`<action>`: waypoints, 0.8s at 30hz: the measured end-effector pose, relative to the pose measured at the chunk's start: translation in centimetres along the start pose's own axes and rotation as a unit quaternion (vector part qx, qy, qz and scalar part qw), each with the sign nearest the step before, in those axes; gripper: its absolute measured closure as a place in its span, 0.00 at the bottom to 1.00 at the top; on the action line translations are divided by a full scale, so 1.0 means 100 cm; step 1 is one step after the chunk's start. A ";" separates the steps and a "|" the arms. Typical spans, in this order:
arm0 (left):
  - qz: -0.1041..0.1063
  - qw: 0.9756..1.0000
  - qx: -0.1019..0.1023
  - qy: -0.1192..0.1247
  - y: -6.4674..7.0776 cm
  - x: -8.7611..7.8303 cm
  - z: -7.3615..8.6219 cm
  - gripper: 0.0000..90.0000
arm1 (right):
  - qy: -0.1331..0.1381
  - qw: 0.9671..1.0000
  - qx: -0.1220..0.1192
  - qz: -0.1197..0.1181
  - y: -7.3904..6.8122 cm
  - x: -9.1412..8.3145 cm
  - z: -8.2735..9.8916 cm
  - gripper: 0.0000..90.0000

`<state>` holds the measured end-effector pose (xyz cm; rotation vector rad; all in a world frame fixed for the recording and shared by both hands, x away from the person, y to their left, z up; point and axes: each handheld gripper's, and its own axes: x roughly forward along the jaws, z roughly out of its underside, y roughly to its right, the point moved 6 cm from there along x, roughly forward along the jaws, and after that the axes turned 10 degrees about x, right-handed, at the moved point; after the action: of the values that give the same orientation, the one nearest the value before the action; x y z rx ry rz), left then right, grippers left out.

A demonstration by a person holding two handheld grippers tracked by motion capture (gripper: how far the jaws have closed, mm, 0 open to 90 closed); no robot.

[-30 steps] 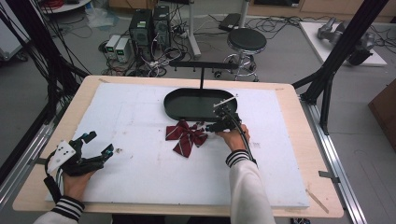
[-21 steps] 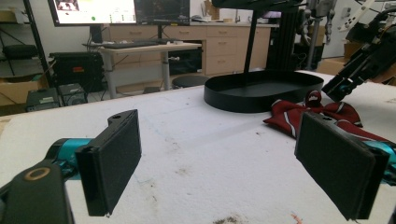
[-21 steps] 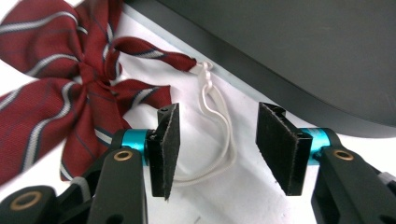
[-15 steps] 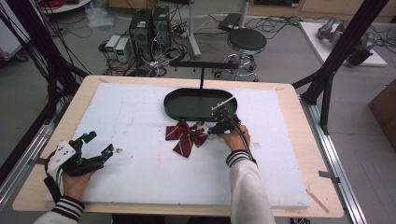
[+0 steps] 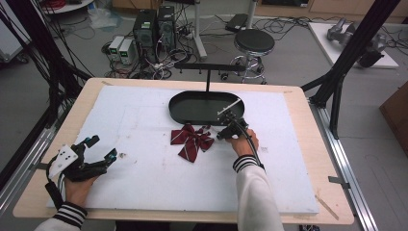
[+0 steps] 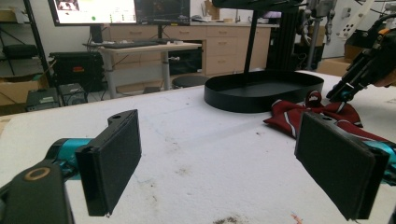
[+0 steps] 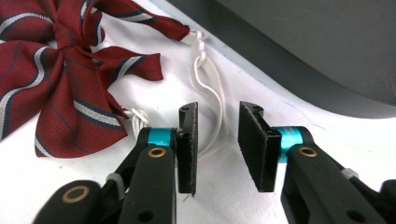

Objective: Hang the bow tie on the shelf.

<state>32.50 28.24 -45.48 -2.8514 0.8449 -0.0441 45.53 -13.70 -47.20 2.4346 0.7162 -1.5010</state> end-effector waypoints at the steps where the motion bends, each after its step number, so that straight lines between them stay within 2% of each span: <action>1: 0.000 1.000 0.000 0.000 0.000 0.000 0.000 0.17 | 0.000 1.000 0.000 0.000 0.000 0.000 0.000 0.77; 3: 0.000 1.000 0.000 0.000 0.000 0.000 0.000 0.17 | -0.008 1.000 -0.009 0.004 -0.002 0.001 -0.001 0.82; 4: 0.000 1.000 0.000 0.000 0.000 0.000 0.000 0.17 | -0.008 1.000 -0.009 0.004 -0.002 0.001 -0.001 0.82; 5: 0.000 1.000 0.000 0.000 0.000 0.000 0.000 0.17 | -0.018 1.000 -0.009 0.006 -0.005 0.001 -0.002 0.86; 9: 0.001 1.000 0.000 0.000 0.000 0.000 0.000 0.17 | -0.025 1.000 -0.011 0.002 -0.007 0.001 -0.002 0.95; 18: 0.000 1.000 -0.001 0.001 0.000 0.000 0.000 0.17 | -0.027 1.000 -0.004 0.000 -0.009 0.001 -0.002 0.97; 23: 0.001 1.000 0.000 0.000 0.000 0.000 0.000 0.17 | -0.019 1.000 -0.001 -0.005 -0.009 0.001 -0.004 0.97; 24: 0.000 1.000 0.000 0.000 0.000 0.000 0.000 0.17 | -0.011 1.000 0.003 -0.013 -0.009 -0.001 -0.005 0.97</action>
<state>32.50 28.28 -45.48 -2.8517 0.8466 -0.0437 45.47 -12.71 -46.83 2.4183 0.7427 -1.5374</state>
